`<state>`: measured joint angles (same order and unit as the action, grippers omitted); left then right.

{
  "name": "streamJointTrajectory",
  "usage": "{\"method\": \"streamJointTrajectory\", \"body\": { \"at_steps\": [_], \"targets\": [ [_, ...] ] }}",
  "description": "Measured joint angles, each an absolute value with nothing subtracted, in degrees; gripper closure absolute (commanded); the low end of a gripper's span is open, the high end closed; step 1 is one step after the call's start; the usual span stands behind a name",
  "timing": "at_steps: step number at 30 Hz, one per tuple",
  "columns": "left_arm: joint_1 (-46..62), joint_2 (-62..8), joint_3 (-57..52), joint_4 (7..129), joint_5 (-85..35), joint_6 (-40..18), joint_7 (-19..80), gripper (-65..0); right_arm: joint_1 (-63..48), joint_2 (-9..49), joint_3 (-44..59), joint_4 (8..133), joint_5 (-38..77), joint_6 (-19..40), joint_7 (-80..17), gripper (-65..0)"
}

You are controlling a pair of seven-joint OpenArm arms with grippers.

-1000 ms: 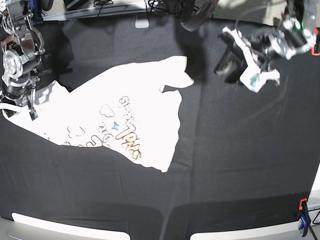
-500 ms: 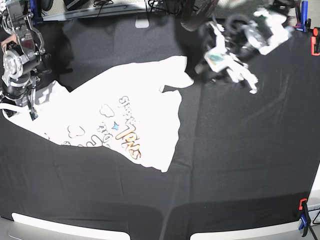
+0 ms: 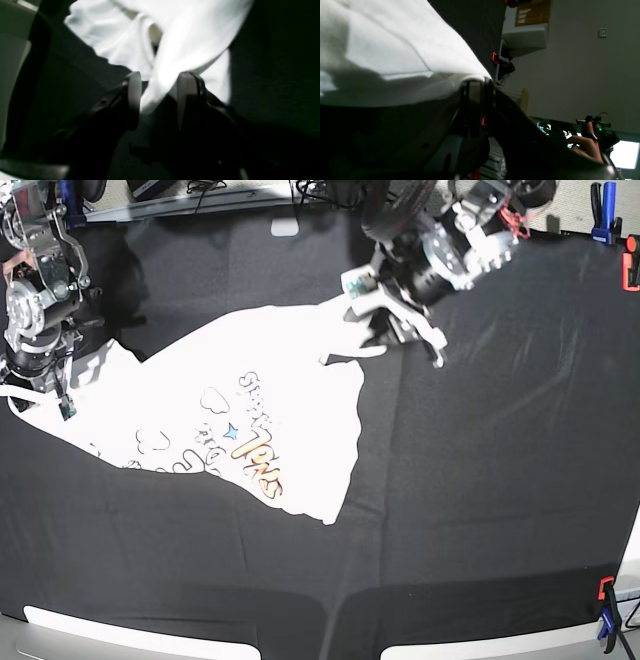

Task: Layout the t-shirt on the table in an organized manner, then fold the t-shirt properly
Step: 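Raise the held shirt high with both grippers and shake it open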

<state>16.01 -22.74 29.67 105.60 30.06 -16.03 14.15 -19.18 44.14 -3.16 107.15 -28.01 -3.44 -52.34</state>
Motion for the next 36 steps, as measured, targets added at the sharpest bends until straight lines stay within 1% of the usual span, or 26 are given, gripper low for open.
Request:
{"method": "streamJointTrajectory", "body": {
  "at_steps": [4, 11, 15, 18, 19, 20, 21, 23, 24, 28, 32, 36],
  "targets": [
    [16.0, -22.7, 29.7, 104.8, 30.0, -15.9, 14.1, -21.5, -19.2, 44.1, -3.2, 107.2, -28.0, -3.4, -52.3, 0.0],
    [16.2, -22.7, 29.9, 99.1, 30.7, -15.9, 11.9, -21.5, -19.2, 44.1, -3.2, 107.2, -28.0, -3.4, -52.3, 0.0],
    [16.2, -20.8, 29.9, 99.1, 30.7, -13.4, 11.6, -21.5, -19.2, 44.1, -3.2, 107.2, -28.0, -3.4, -52.3, 0.0],
    [15.8, -19.7, 29.9, 99.1, 30.5, -13.3, 11.6, -21.5, -19.2, 44.1, -3.2, 107.2, -28.0, -3.4, -52.3, 0.0],
    [15.6, -19.6, 29.9, 99.1, 30.5, -13.3, 11.6, -20.8, -19.2, 44.1, -3.2, 107.2, -28.0, -3.4, -52.3, 0.0],
    [15.1, -19.5, 29.9, 99.1, 30.5, -13.3, 11.6, -17.7, -19.2, 44.1, -3.2, 107.2, -28.0, -3.4, -52.3, 0.0],
    [14.6, -19.4, 29.9, 99.1, 30.5, -13.4, 11.8, -12.8, -19.2, 44.1, -3.2, 107.2, -28.0, -3.4, -52.3, 0.0],
    [13.3, -19.2, 29.9, 99.1, 30.5, -13.3, 12.2, 0.0, -19.2, 44.1, -3.2, 107.2, -28.0, -3.4, -52.3, 0.0],
    [12.7, -19.2, 29.9, 99.1, 30.5, -13.3, 12.3, 0.0, -19.2, 44.1, -3.2, 107.2, -28.0, -3.4, -52.4, 0.0],
    [9.3, -19.3, 30.0, 99.1, 30.5, -13.5, 18.4, 0.0, -19.2, 44.2, -3.2, 107.2, -28.0, -3.4, -52.3, 0.0],
    [0.6, -19.3, 30.0, 99.0, 30.2, -13.5, 23.1, 0.0, -17.9, 44.1, -3.2, 107.2, -27.8, -3.4, -51.2, 0.0],
    [-8.1, -19.3, 29.9, 99.0, 26.9, -13.5, 24.6, 0.0, -12.1, 44.1, -3.2, 107.2, -24.3, -3.2, -50.6, 0.0]
  ]
}}
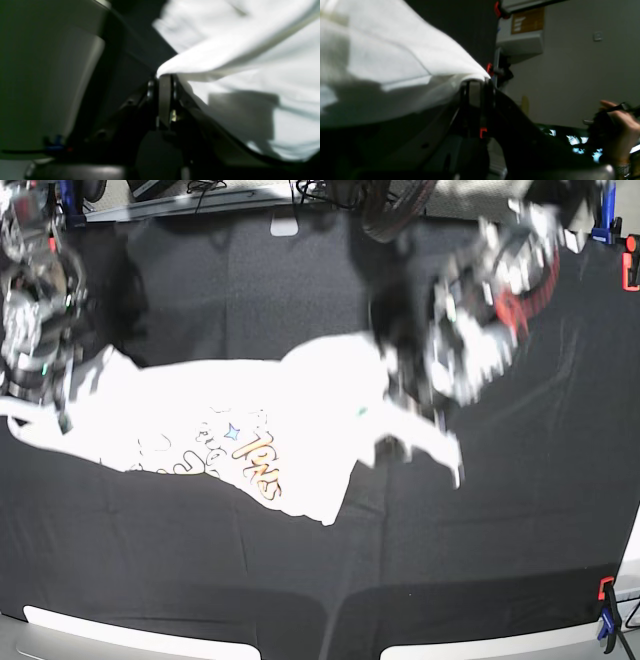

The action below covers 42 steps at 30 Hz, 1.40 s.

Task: Layout the t-shirt on the table in an organized manner, then fold the t-shirt properly
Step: 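Raise the held shirt high with both grippers and shake it open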

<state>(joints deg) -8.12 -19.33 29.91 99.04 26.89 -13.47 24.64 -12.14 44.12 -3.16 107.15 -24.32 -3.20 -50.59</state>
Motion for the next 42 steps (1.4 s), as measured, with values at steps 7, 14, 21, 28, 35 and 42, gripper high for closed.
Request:
{"method": "streamJointTrajectory", "body": {
  "at_steps": [7, 14, 21, 28, 35, 42],
  "targets": [
    [-21.6, -19.2, 30.0, 98.7, 24.3, -12.5, 27.0, 0.0, 0.4, 44.1, -3.2, 107.2, -15.2, -3.0, -50.2, 0.0],
    [-33.4, -19.2, 30.0, 90.3, 17.6, -11.6, 26.9, 0.0, 12.7, 42.9, -3.2, 101.9, -11.3, -2.3, -47.2, 0.0],
    [-42.2, -19.2, 30.0, 77.7, 17.3, -11.1, 27.0, 0.0, 27.3, 43.2, -2.8, 85.6, -6.8, -1.2, -46.9, 0.0],
    [-48.0, -19.1, 30.1, 71.2, 17.4, -4.4, 27.1, 0.0, 36.7, 43.1, -2.9, 78.1, 6.1, 5.6, -47.7, 0.0],
    [-52.8, -19.0, 30.1, 71.0, 17.3, -4.3, 28.0, 0.0, 45.3, 43.8, -2.8, 78.1, 14.2, 9.8, -48.7, 0.0],
    [-52.8, -20.0, 30.1, 71.0, 16.8, -4.3, 34.5, 0.0, 45.1, 42.7, -2.9, 78.2, 22.9, 18.7, -50.6, 0.0]
  ]
}}
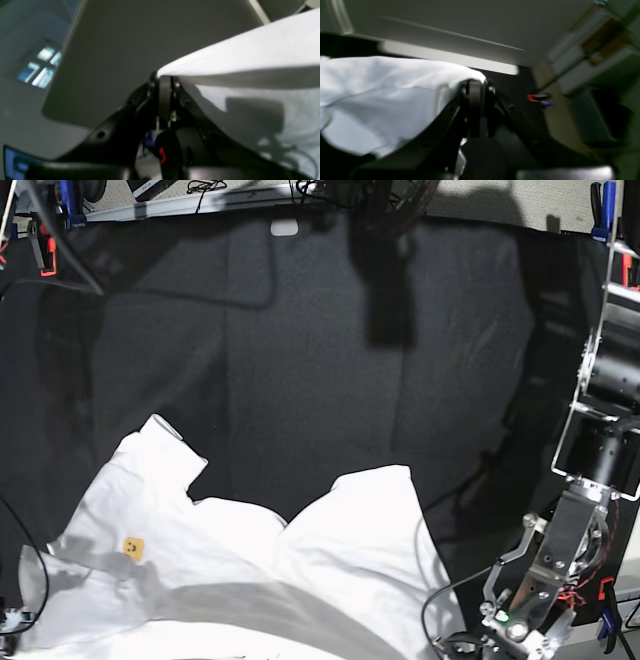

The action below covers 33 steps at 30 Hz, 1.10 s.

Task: Layout the t-shirt on the table in an organized manner, then fold the t-shirt properly
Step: 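Raise the held shirt high with both grippers and shake it open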

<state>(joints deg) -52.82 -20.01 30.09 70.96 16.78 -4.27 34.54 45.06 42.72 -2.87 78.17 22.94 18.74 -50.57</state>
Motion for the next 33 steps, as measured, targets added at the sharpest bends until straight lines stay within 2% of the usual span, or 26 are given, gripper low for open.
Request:
{"method": "streamJointTrajectory", "body": {
  "at_steps": [3, 6, 8, 20, 25, 33],
  "targets": [
    [-52.6, -22.0, 30.1, 71.0, 16.3, -3.9, 36.8, 0.0, 44.8, 41.3, -2.9, 78.2, 28.9, 23.8, -56.4, 0.0],
    [-51.2, -25.8, 30.1, 71.0, 14.1, -3.4, 37.6, 0.0, 42.8, 39.0, -2.9, 78.2, 36.2, 34.3, -62.5, 0.0],
    [-49.3, -28.7, 30.1, 71.0, 12.5, -3.3, 39.0, 0.0, 40.4, 37.4, -2.9, 78.5, 40.6, 35.9, -65.3, 0.0],
    [-31.7, -40.7, 30.1, 74.1, 7.6, -3.3, 41.2, 0.0, 20.9, 35.9, -2.9, 95.4, 41.9, 36.2, -65.2, 0.0],
    [-24.0, -43.6, 30.1, 85.1, 8.9, -1.5, 45.2, 0.0, 10.0, 35.9, -2.9, 102.1, 41.4, 36.2, -65.3, 0.0],
    [-14.0, -44.6, 30.2, 102.1, 22.6, 0.5, 53.3, 0.0, -4.5, 35.9, -2.8, 116.2, 41.0, 36.2, -65.4, 0.0]
  ]
}}
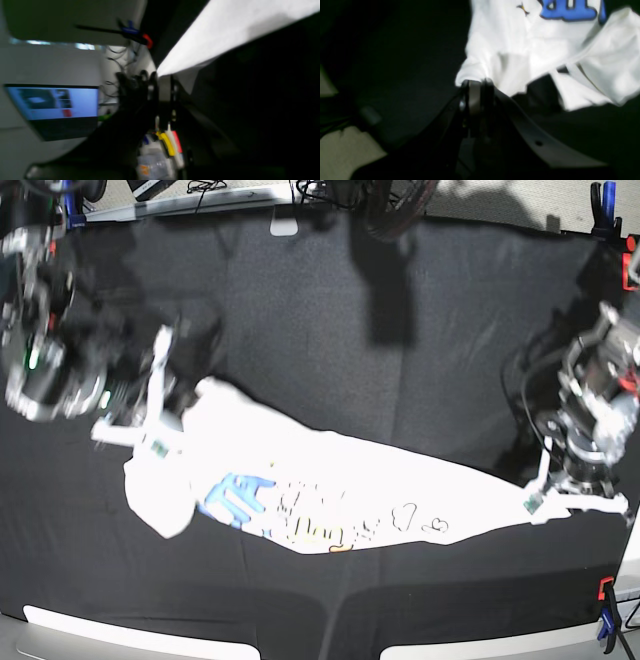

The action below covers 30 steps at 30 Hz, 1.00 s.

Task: Layout the t-shirt on the table in an organized manner, then fold the t-shirt properly
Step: 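Raise the held shirt high with both grippers and shake it open, then lay the shirt flat on the table, dragging it away from the grippers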

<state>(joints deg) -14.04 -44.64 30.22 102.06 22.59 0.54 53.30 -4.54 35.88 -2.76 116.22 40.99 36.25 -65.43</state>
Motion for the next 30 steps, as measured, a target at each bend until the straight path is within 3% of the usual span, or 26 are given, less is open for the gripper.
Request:
{"method": "streamJointTrajectory", "body": {
  "at_steps": [12, 18, 30],
  "targets": [
    [-3.6, -44.6, 30.2, 111.2, 39.6, 3.0, 60.4, 0.0, -23.7, 36.0, -2.5, 134.2, 41.8, 38.5, -65.5, 0.0],
    [-2.9, -44.6, 30.2, 112.2, 42.0, 3.5, 61.3, 0.0, -28.3, 35.9, -1.1, 134.0, 42.4, 39.0, -65.5, 0.0],
    [2.2, -44.7, 30.2, 112.2, 39.9, 3.9, 61.8, 0.0, -41.3, 35.2, 24.1, 134.1, 38.3, 39.0, -65.5, 0.0]
  ]
}}
